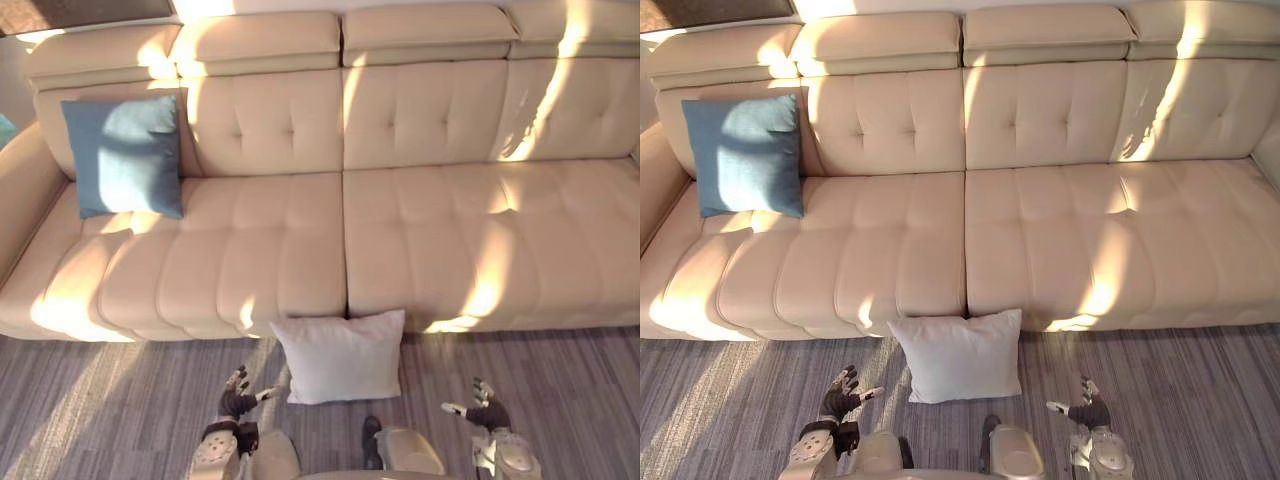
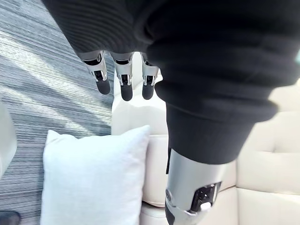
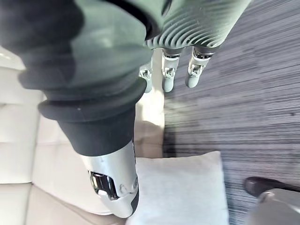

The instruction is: Pick up cushions and gather them together orderly.

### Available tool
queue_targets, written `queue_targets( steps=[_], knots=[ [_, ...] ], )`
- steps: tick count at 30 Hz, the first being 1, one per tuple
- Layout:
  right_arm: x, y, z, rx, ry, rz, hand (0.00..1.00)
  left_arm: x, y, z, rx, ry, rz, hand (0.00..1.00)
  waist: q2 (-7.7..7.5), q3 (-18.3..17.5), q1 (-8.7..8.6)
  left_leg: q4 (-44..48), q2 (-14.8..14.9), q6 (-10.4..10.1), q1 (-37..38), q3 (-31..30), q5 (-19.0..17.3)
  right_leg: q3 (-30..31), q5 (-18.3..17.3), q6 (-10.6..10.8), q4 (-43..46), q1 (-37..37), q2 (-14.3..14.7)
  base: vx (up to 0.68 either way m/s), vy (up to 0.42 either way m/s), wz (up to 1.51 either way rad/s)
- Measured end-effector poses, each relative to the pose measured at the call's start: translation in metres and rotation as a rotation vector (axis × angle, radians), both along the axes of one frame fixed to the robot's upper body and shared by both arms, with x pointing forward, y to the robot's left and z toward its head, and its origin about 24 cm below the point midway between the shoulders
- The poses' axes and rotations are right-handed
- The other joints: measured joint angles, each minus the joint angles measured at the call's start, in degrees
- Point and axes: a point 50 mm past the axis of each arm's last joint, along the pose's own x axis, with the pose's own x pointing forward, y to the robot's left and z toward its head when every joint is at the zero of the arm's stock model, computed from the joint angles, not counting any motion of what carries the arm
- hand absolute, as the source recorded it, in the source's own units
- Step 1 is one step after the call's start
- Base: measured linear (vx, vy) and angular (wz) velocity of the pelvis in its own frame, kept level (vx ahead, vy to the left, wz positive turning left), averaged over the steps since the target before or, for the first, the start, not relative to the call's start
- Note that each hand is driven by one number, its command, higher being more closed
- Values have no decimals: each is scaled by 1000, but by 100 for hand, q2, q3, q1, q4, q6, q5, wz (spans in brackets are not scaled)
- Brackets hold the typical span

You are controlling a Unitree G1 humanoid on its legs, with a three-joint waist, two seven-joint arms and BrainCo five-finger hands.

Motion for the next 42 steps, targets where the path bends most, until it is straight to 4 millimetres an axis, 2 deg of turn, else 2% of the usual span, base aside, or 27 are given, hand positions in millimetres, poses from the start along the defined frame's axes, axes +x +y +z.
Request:
queue_targets(
  steps=[1,2,4,7,8,11,12,13,15,17,18,19,20,21,22,23,27,28,29,31,33,35,40,42],
  knots=[
    [-1,2,-2,7,5,-11,0,1,2,0,7,-1,-3,0,11,23,25,-250,-60,-84,104,24,60,72,-199,89,295,-102,-48,222,152,-20],
    [-2,5,-3,16,8,-12,0,2,3,1,12,-4,-3,0,-59,58,23,-266,-146,-80,148,38,60,106,-264,165,427,-144,-130,175,151,-4],
    [-4,9,-6,26,18,-9,0,4,5,2,17,-10,-4,0,-214,119,11,-201,-299,19,92,96,-47,189,-437,260,643,-308,-313,87,129,-1],
    [8,10,-1,23,-12,-1,0,13,6,7,34,-34,-3,0,-250,181,49,331,-274,149,-539,188,-345,333,-525,357,1015,-899,-343,31,129,-16],
    [16,10,2,21,-34,3,0,22,9,12,48,-60,-7,0,-270,327,54,505,-251,203,-692,218,-400,357,-544,390,1139,-1045,-352,-2,89,-11],
    [34,12,13,5,-93,7,0,43,19,28,73,-141,9,0,-299,476,122,981,-109,243,-1203,279,-628,474,-617,420,1509,-1573,-327,-140,95,-22],
    [85,7,50,-10,-277,-12,0,106,26,79,49,-388,97,0,-329,979,196,1998,51,406,-2594,229,-878,574,-815,453,2455,-2991,-342,-323,88,-21],
    [95,8,59,-6,-315,-9,0,115,25,87,39,-419,109,0,-331,1002,190,2150,88,419,-2917,200,-898,576,-817,455,2590,-3295,-330,-326,75,-15],
    [107,9,70,-3,-362,0,0,124,22,96,24,-454,106,0,-345,1293,196,2252,103,439,-2973,195,-909,614,-821,461,2696,-3363,-333,-80,8,-1],
    [129,14,88,-13,-426,22,0,135,24,108,16,-504,126,0,-321,1514,183,2511,128,449,-3398,165,-965,583,-925,399,2990,-3814,-358,-133,-23,-3],
    [149,10,114,-39,-510,25,0,151,23,130,10,-587,145,0,-271,1397,195,3081,238,471,-4227,-16,-962,578,-908,394,3457,-4551,-303,-197,-38,-9],
    [171,8,147,-42,-630,-1,0,168,22,159,7,-696,160,0,-246,1384,212,3463,310,524,-5156,-136,-1107,527,-1013,404,3882,-5467,-295,-172,-37,1],
    [183,8,167,-35,-694,-17,0,178,22,175,9,-747,157,0,-258,1472,190,3604,304,519,-5509,-152,-1076,533,-1014,407,4090,-5835,-335,-166,-48,7],
    [202,7,205,-29,-802,-39,0,195,20,202,9,-817,156,0,-262,1833,205,3943,342,545,-5900,-175,-1059,583,-1018,412,4457,-6262,-336,-126,-53,6],
    [208,8,219,-15,-842,-44,0,199,17,208,-6,-835,157,0,-251,1902,227,4076,376,566,-6111,-180,-1071,602,-1028,420,4602,-6479,-327,-185,-77,-4],
    [219,16,243,14,-916,-44,0,204,9,217,-39,-860,158,0,-248,1901,216,4330,424,581,-6527,-195,-1078,627,-1030,419,4877,-6913,-326,-144,-54,-7],
    [229,27,264,102,-983,-68,0,212,-9,232,-89,-901,149,0,-238,1894,221,4570,463,634,-6966,-322,-1037,569,-1027,412,5123,-7293,-330,-137,-41,2],
    [231,29,268,112,-989,-74,0,213,-12,235,-89,-911,143,100,-238,1893,222,4569,463,636,-7013,-332,-1029,558,-1026,413,5124,-7335,-334,-137,-36,3],
    [235,33,273,131,-997,-76,100,215,-17,243,-88,-934,133,100,-239,1888,225,4559,472,619,-7131,-340,-1018,533,-1020,422,5117,-7443,-345,-131,-30,5],
    [239,44,281,142,-1014,-48,100,221,-25,259,-96,-976,107,100,-239,1887,212,4508,486,625,-7326,-323,-966,486,-973,419,5105,-7633,-401,-113,-26,11],
    [244,58,299,144,-1053,1,100,227,-41,281,-101,-1031,56,100,-239,1887,206,4425,509,668,-7520,-262,-828,466,-877,386,5083,-7848,-427,-72,-18,12],
    [246,71,307,160,-1070,19,100,230,-48,291,-102,-1048,56,100,-239,1887,195,4416,526,711,-7563,-256,-725,455,-805,303,5075,-7900,-421,-30,2,-1],
    [244,85,313,112,-1091,53,100,230,-41,296,-65,-1059,89,100,-239,1887,177,4435,623,706,-7554,-267,-703,428,-799,295,5075,-7897,-346,-7,7,-7],
    [238,91,315,84,-1123,94,100,228,-43,300,-51,-1075,86,100,-239,1887,176,4425,639,670,-7522,-290,-681,409,-792,282,5082,-7873,-329,-37,-1,-1]
  ],
)
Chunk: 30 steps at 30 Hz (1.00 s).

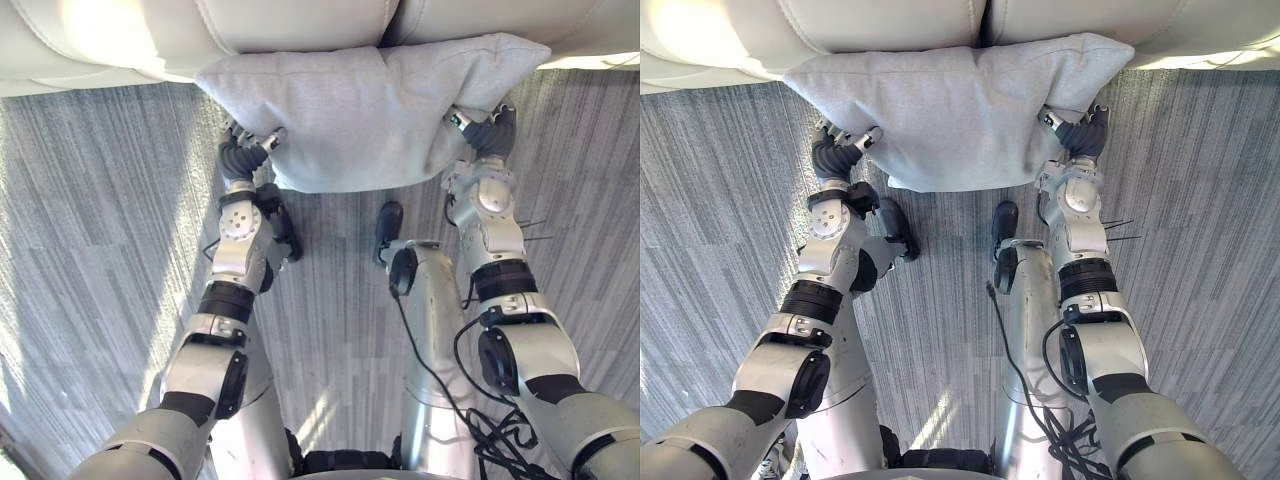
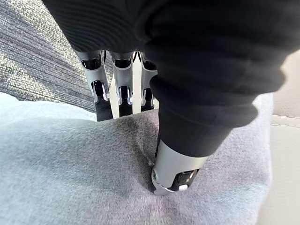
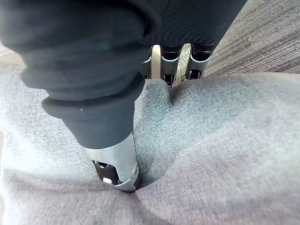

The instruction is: Pick up cushions and gather them together orderly.

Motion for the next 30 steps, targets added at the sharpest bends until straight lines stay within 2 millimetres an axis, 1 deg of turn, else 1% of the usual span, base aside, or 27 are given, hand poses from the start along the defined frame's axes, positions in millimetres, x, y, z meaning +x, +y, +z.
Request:
queue_targets(
  steps=[3,5,7,9,10,11,12,13,14,15,16,18,19,21,22,23,24,25,26,27,29,30],
  knots=[
    [-9,7,-1,-38,-35,25,100,-5,-1,2,19,-24,6,100,0,-7,-15,-42,9,-36,186,-18,22,-24,9,-16,-28,189,7,-24,-1,1],
    [-16,12,-4,-45,-54,46,100,-12,0,0,18,-41,7,100,-1,-13,-23,-192,8,-83,463,-17,50,-60,53,-86,-196,467,21,-48,-7,-1],
    [-26,16,-11,-27,-68,64,100,-20,-1,-6,25,-49,9,100,-3,-19,-39,-458,-15,-154,891,-8,93,-104,92,-119,-481,924,44,-45,-24,2],
    [-45,20,-28,-7,-84,74,100,-36,-3,-21,35,-47,1,100,-2,-154,-2,-895,-40,-250,1592,49,147,-136,139,-109,-936,1630,95,-16,-46,0],
    [-51,21,-32,2,-88,79,100,-41,-3,-25,27,-48,0,100,-7,-202,12,-1009,-43,-269,1790,70,160,-142,173,-148,-1066,1828,110,33,-41,-3],
    [-62,21,-38,16,-104,86,100,-50,-4,-29,13,-60,-5,100,-9,-235,14,-1240,-67,-299,2231,128,178,-160,190,-157,-1305,2252,108,74,-37,4],
    [-73,20,-48,25,-103,79,100,-59,-9,-35,10,-62,-13,100,-5,-316,16,-1505,-153,-327,2675,146,196,-166,190,-156,-1554,2693,93,102,-41,8],
    [-79,20,-56,29,-89,74,100,-66,-11,-42,5,-55,-19,100,-5,-547,17,-1618,-180,-343,2767,157,205,-177,193,-151,-1669,2785,89,146,-26,13],
    [-91,17,-71,38,-65,63,100,-77,-15,-54,-9,-44,-29,100,-4,-935,4,-1847,-243,-371,2995,174,222,-203,197,-140,-1910,3039,71,152,-9,12],
    [-101,13,-78,44,-56,53,100,-85,-19,-59,-22,-41,-41,100,-2,-959,9,-2087,-273,-398,3521,246,241,-229,207,-126,-2168,3570,56,200,6,13],
    [-106,11,-82,44,-49,53,100,-89,-21,-62,-31,-35,-46,100,-3,-979,3,-2208,-307,-398,3786,276,241,-242,209,-119,-2293,3834,41,211,12,11],
    [-125,8,-99,35,-6,66,100,-108,-21,-82,-44,14,-56,100,1,-1248,-7,-2750,-448,-410,4707,395,250,-239,243,-48,-2871,4744,0,241,27,5],
    [-129,9,-103,33,7,75,100,-113,-19,-87,-43,32,-55,100,0,-1346,-5,-2885,-456,-412,4894,443,251,-239,255,-28,-3023,4928,1,233,45,-1],
    [-144,9,-121,20,67,113,100,-129,-13,-108,-26,105,-42,100,2,-1681,-3,-3416,-609,-463,5554,518,287,-240,322,71,-3598,5602,-15,231,49,0],
    [-148,9,-126,17,87,119,100,-133,-12,-113,-17,124,-40,100,3,-1764,-7,-3590,-667,-480,5706,522,321,-237,368,98,-3779,5749,-22,223,50,5],
    [-151,7,-135,6,126,132,100,-140,-10,-123,-6,162,-32,100,13,-1904,-31,-3984,-787,-471,5997,531,443,-239,499,138,-4207,6069,-43,173,37,8],
    [-152,7,-140,1,144,140,100,-143,-9,-127,-1,179,-33,100,16,-1973,-60,-4170,-853,-469,6129,533,519,-240,574,152,-4419,6205,-64,260,52,12],
    [-153,6,-146,-11,171,156,100,-148,-7,-133,4,205,-36,100,30,-2070,-93,-4544,-959,-450,6361,534,656,-243,759,190,-4863,6494,-59,214,33,4],
    [-152,6,-148,-18,179,163,100,-150,-7,-135,3,214,-34,100,44,-2090,-93,-4631,-984,-452,6444,539,661,-236,827,190,-5009,6607,-42,260,58,-11],
    [-152,5,-152,-33,203,175,100,-154,-6,-140,4,234,-32,100,45,-2099,-98,-4755,-1041,-452,6678,560,664,-204,920,224,-5266,6878,-22,154,48,-19],
    [-152,4,-156,-41,220,179,100,-158,-5,-144,7,252,-39,100,32,-2121,-117,-4855,-1087,-451,6907,589,661,-124,947,257,-5322,7052,-50,135,65,-20],
    [-151,3,-158,-45,230,179,100,-160,-5,-146,9,263,-43,100,32,-2122,-121,-4904,-1152,-434,7098,597,640,-32,946,259,-5142,7095,-78,94,64,-19]
  ],
)
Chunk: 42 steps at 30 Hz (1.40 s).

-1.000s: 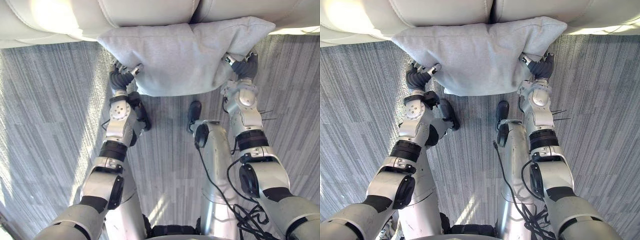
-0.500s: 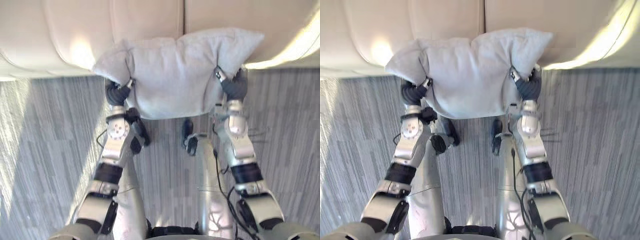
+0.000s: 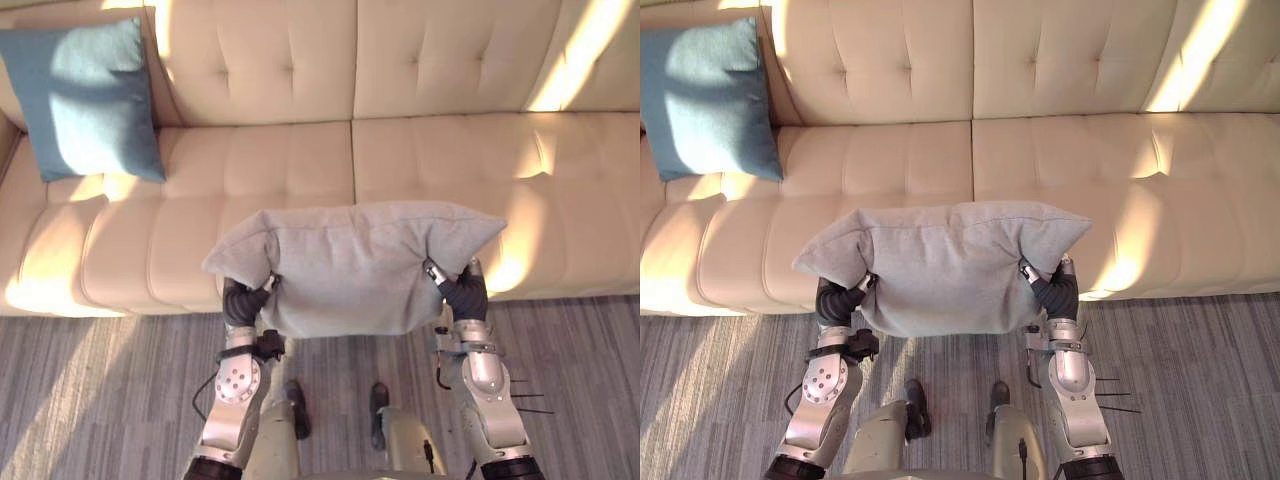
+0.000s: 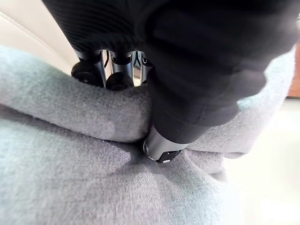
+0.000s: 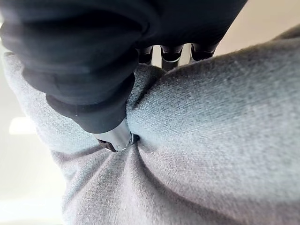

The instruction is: Pick up cushions and gather them together orderly.

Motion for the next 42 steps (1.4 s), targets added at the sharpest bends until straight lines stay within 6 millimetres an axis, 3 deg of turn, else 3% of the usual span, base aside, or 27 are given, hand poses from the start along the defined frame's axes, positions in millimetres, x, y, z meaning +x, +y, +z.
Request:
queue_targets(
  steps=[2,5,6,7,8,9,11,12,13,14,15,17,18,19,20,21,22,23,25,26,27,28,30,35,37,40,42],
  knots=[
    [1,0,-2,-3,7,1,100,0,0,-1,1,6,-1,100,0,0,-2,0,-12,30,178,1,-76,125,-3,6,420,-87,-3,80,68,-27],
    [3,-2,-8,-12,35,-2,100,-1,0,-3,19,20,-24,100,-20,-4,-72,-25,-41,-2,682,-7,-404,214,-10,62,1887,-421,-79,73,51,-13],
    [3,-3,-10,-20,45,-2,100,-2,1,-5,34,32,-33,100,-27,4,-144,-160,-107,85,955,-13,-539,238,184,139,2518,-635,-179,62,14,1],
    [4,-4,-13,-28,56,-3,100,-3,1,-7,42,41,-36,100,-7,-11,-169,-216,-114,127,1067,-22,-569,239,56,66,2666,-658,-215,81,20,-5],
    [4,-6,-15,-37,67,-3,100,-4,0,-8,54,43,-50,100,16,-65,-189,-328,-139,96,1197,-25,-609,169,-294,24,2554,-774,-210,102,20,-6],
    [4,-6,-14,-46,64,3,100,-3,0,-6,56,36,-54,100,3,-86,-180,-428,-160,88,1243,-32,-617,135,-382,-20,2254,-917,-214,134,-22,-6],
    [5,-8,-14,-70,69,12,100,-2,-1,-6,61,36,-59,100,36,-87,-232,-653,-181,76,1333,-153,-616,121,-108,-26,1007,-1189,-100,236,-109,25],
    [5,-8,-15,-79,84,18,100,-3,1,-9,73,48,-64,100,-8,-115,-318,-766,-236,-162,1435,-235,-596,156,392,-30,101,-1151,-48,299,-149,50],
    [4,-8,-17,-79,91,17,100,-3,1,-11,80,56,-69,100,-79,-126,-352,-753,-308,-274,1498,-311,-593,256,858,-56,-117,-1135,-73,367,-205,63],
    [1,-15,-20,-105,114,8,100,-4,-7,-19,69,95,-91,100,173,-137,-406,-673,-187,-414,1581,-517,-678,178,1076,-191,124,-1094,15,421,-182,44],
    [-1,-18,-23,-117,133,5,100,-5,-11,-24,60,121,-103,100,327,-217,-369,-540,-39,-566,1523,-679,-566,55,895,-311,241,-1083,97,499,-233,31],
    [-1,-21,-23,-121,137,-8,100,-1,-13,-27,67,131,-119,100,331,-216,-374,436,127,-822,1038,-871,-300,-99,710,-419,247,-942,105,409,-224,33],
    [-2,-26,-23,-126,140,-25,100,2,-16,-29,66,138,-136,100,328,-198,-357,1480,316,-779,600,-851,34,-210,662,-481,41,-638,114,262,-179,41],
    [-2,-26,-23,-126,140,-28,100,2,-17,-31,64,144,-143,100,325,-175,-339,1920,447,-736,430,-764,14,-227,654,-494,-92,-442,134,368,-200,19],
    [-2,-27,-23,-124,138,-31,100,0,-17,-34,60,160,-146,100,327,-171,-308,2522,650,-536,261,-514,-103,-267,657,-501,-389,-15,172,224,-84,3],
    [-2,-27,-22,-124,134,-33,100,-1,-18,-35,57,163,-149,100,326,-171,-305,2609,683,-464,206,-418,-144,-292,657,-506,-513,155,166,342,-83,7],
    [-3,-29,-17,-123,110,-40,100,-2,-20,-35,53,161,-164,100,301,-176,-302,2444,704,-277,43,-168,-257,-334,657,-507,-758,394,133,193,0,10],
    [-2,-29,-16,-123,100,-42,100,-1,-20,-35,53,160,-168,100,322,-192,-301,2242,688,-209,-45,-74,-300,-339,658,-506,-826,429,116,199,48,8],
    [-1,-33,-13,-124,90,-58,100,-1,-23,-34,49,157,-186,100,414,-249,-283,848,380,-188,-219,-32,-226,-336,715,-416,-964,394,23,124,94,-3],
    [-1,-34,-14,-128,94,-61,100,-1,-24,-34,45,156,-190,100,483,-270,-283,399,317,-177,-199,-40,133,-320,735,-383,-1013,384,68,143,134,-24],
    [-1,-35,-15,-132,100,-62,100,-1,-26,-34,46,153,-197,100,646,-298,-241,-158,363,-168,-122,-108,681,-238,761,-308,-1128,400,246,132,137,-29],
    [-1,-34,-17,-123,109,-65,100,0,-25,-33,54,151,-198,100,643,-299,-221,-334,365,-168,-23,-117,584,-197,778,-267,-1158,395,277,150,163,-25],
    [-1,-28,-20,-93,118,-68,100,1,-17,-32,107,148,-208,100,410,-298,-219,-838,103,-69,166,41,736,-60,839,-172,-1241,325,98,99,130,-12],
    [7,-25,-11,-118,80,-69,100,4,-18,-27,137,121,-220,100,398,-300,-227,-1285,-205,62,331,320,828,216,983,5,-1533,307,-117,41,114,-19],
    [17,-21,1,-112,28,-87,100,14,-20,-17,149,77,-208,100,393,-296,-229,-1347,-232,106,242,352,857,284,1058,2,-1570,170,-119,-21,67,-15],
    [43,-12,39,-118,-123,-120,100,41,-24,15,175,-52,-169,100,367,-276,-235,-1357,-261,166,-197,390,968,361,1260,-65,-1633,-282,-102,-77,26,-10],
    [67,-4,76,-106,-250,-149,100,64,-23,49,195,-179,-102,100,281,-78,-257,-1345,-257,187,-398,393,1060,407,1434,-67,-1734,-434,-95,-130,17,-6]
  ],
)
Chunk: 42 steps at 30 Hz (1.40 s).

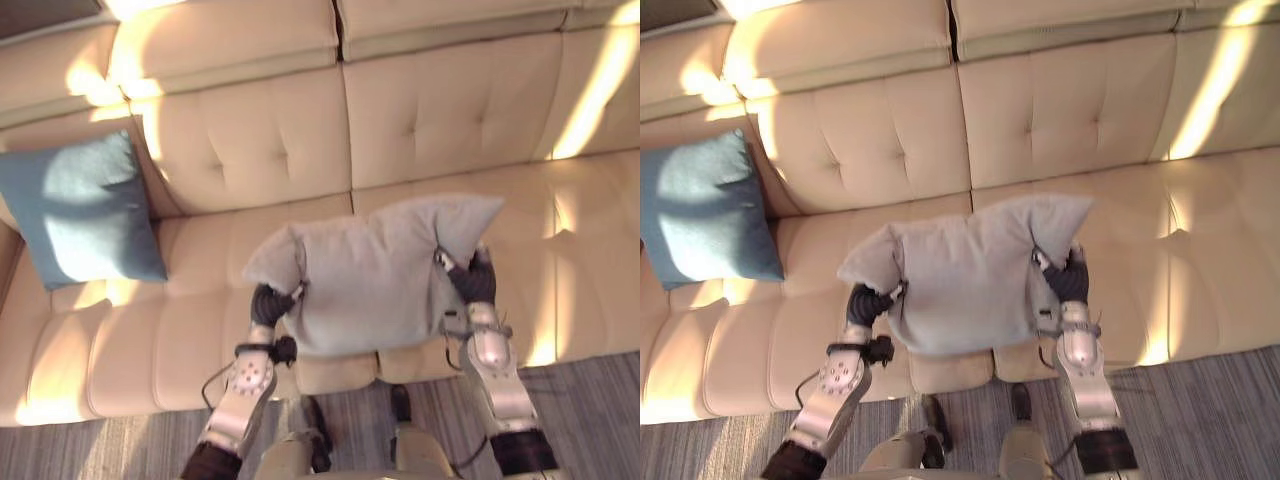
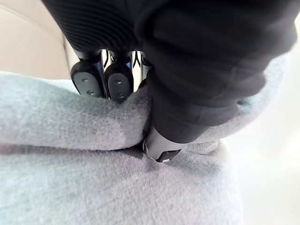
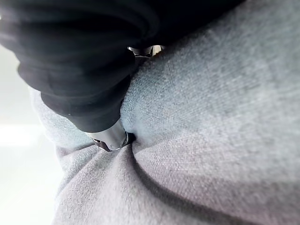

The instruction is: Pick up cushions and gather them together orderly.

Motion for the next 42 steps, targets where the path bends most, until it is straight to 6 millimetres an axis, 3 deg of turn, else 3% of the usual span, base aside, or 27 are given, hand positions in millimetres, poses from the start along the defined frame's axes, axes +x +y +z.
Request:
queue_targets(
  steps=[3,5,6,7,9,12,17,18,19,20,22,27,33,35,40,42],
  knots=[
    [21,9,45,-16,-137,-20,100,24,2,43,-3,-150,55,100,-84,178,-51,135,31,51,-340,-32,56,13,125,-11,-2,-263,10,-153,-15,3],
    [36,16,88,-23,-253,-49,100,47,7,87,15,-277,116,100,-115,388,-59,214,43,100,-596,-65,136,15,230,2,-6,-472,23,-151,-23,7],
    [39,18,97,-21,-275,-55,100,51,8,98,16,-304,133,100,-115,453,-56,218,43,108,-634,-69,159,15,254,3,-6,-505,23,-153,-21,6],
    [46,19,124,-16,-338,-83,100,62,10,128,27,-384,171,100,-115,595,-36,231,43,128,-776,-86,208,18,310,13,-6,-630,26,-120,-15,4],
    [49,22,142,-10,-378,-98,100,67,12,150,22,-440,207,100,-120,724,-30,234,47,141,-862,-103,253,16,342,13,-6,-701,34,-92,-16,6],
    [57,24,183,36,-440,-131,100,78,12,200,-9,-534,272,100,-121,1057,25,215,57,159,-1081,-136,393,14,441,-6,-6,-916,60,-79,-26,4],
    [71,22,197,55,-382,-162,100,94,13,222,-7,-502,290,100,-117,1315,31,-5,29,148,-1249,-163,592,11,494,-8,-5,-1159,77,-25,-20,4],
    [75,21,200,46,-364,-167,0,100,14,226,-27,-471,280,100,-123,1421,19,-68,16,146,-1270,-174,633,9,495,-8,-4,-1204,78,-20,-14,4],
    [76,20,201,44,-355,-171,0,102,14,226,-32,-454,276,100,-122,1434,13,-76,14,148,-1327,-181,642,9,496,-6,-2,-1264,79,-14,-12,4],
    [79,20,202,48,-335,-171,0,107,15,225,-43,-425,276,0,-122,1447,-9,-96,10,149,-1444,-186,668,11,517,-20,1,-1392,81,0,0,0],
    [84,20,204,69,-303,-168,0,109,16,227,-53,-407,266,0,-118,1581,-62,-215,-16,154,-1465,-180,736,28,532,-27,1,-1466,79,0,0,0],
    [80,10,233,103,-356,-158,0,104,20,262,-79,-491,261,0,-119,1689,-66,-262,-14,153,-1720,-167,770,133,572,-26,3,-1773,97,-3,-1,-4],
    [80,2,235,99,-361,-139,0,103,36,264,-63,-495,284,0,-119,1689,-39,-279,-1,153,-1719,-198,769,207,572,-26,1,-1785,119,0,1,-2],
    [79,-5,235,91,-365,-145,0,103,50,263,-35,-494,311,0,-119,1689,-30,-280,6,152,-1719,-198,769,215,572,-26,-1,-1785,125,0,0,0],
    [64,-45,230,87,-416,-151,0,92,95,269,13,-522,380,0,-119,1688,99,-274,65,127,-1706,-195,785,238,572,-26,6,-1777,175,-5,-1,-1],
    [53,-55,222,66,-449,-118,0,83,112,259,9,-532,364,0,-119,1688,107,-274,95,124,-1632,-190,785,238,572,-26,28,-1717,203,-8,-15,-1]
  ],
)
